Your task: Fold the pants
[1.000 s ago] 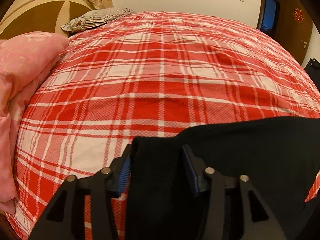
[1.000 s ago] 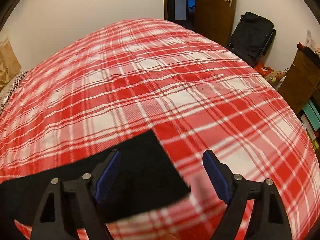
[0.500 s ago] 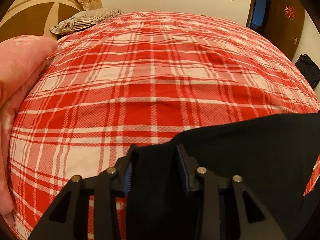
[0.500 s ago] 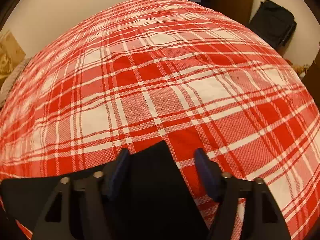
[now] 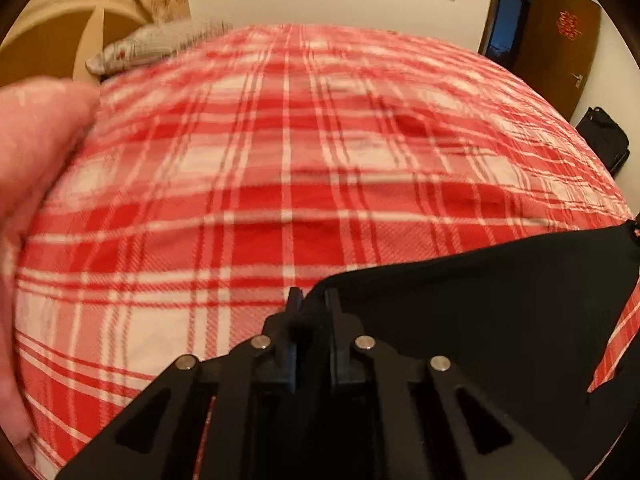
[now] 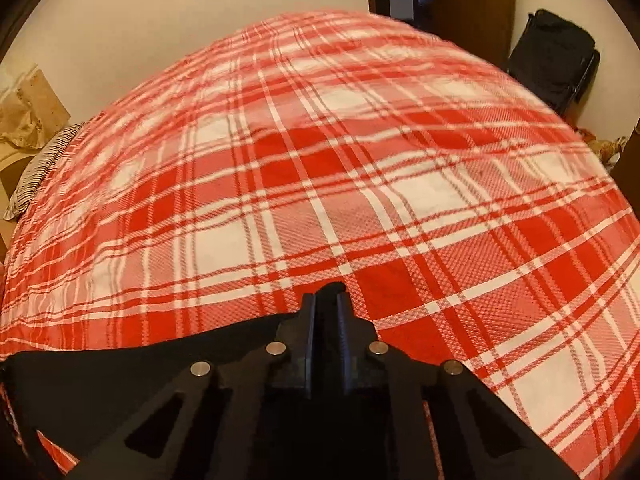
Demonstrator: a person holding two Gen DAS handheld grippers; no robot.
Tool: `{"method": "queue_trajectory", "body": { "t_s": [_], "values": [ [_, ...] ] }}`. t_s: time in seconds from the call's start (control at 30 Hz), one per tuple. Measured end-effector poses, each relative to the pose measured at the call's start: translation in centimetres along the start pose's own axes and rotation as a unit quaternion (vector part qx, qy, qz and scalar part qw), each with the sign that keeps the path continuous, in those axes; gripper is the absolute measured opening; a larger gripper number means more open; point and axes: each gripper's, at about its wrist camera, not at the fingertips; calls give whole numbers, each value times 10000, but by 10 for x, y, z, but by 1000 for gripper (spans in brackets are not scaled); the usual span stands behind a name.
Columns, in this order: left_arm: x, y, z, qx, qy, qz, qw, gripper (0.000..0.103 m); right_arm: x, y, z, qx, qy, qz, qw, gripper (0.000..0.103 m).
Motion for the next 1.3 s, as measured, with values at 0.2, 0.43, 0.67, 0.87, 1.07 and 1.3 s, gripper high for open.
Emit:
{"method": "queue_trajectory", "body": {
  "t_s": [0.2, 0.43, 0.67, 0.87, 1.07, 1.3],
  "values": [
    [1, 18, -4, -89, -91, -272, 9995, 11, 8, 28, 0, 38, 45, -377, 9993, 9],
    [2, 27, 1, 63, 12, -438, 9990, 11, 27, 65, -4, -79, 36, -785, 9969, 9],
    [12, 50, 5, 411, 118, -755, 9962, 11, 57, 100, -17, -324, -34, -1163, 9927, 8],
    [27, 74, 7, 587, 134, -1043, 9927, 11, 90, 126, -31, -617, -62, -1515, 9865, 8],
    [48, 96, 11, 766, 58, -1347, 9879, 11, 130, 153, -50, -952, -84, -1844, 9782, 8],
    [92, 113, 12, 993, -104, -1577, 9824, 11, 178, 172, -75, -1069, -162, -1938, 9751, 8]
  ]
}}
Point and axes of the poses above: each gripper's, at about its wrist camera, not at the fingertips, and y roughly against the way its jaws point, z to its left, x to its underside, and after that the axes turned 12 degrees about z, right-handed
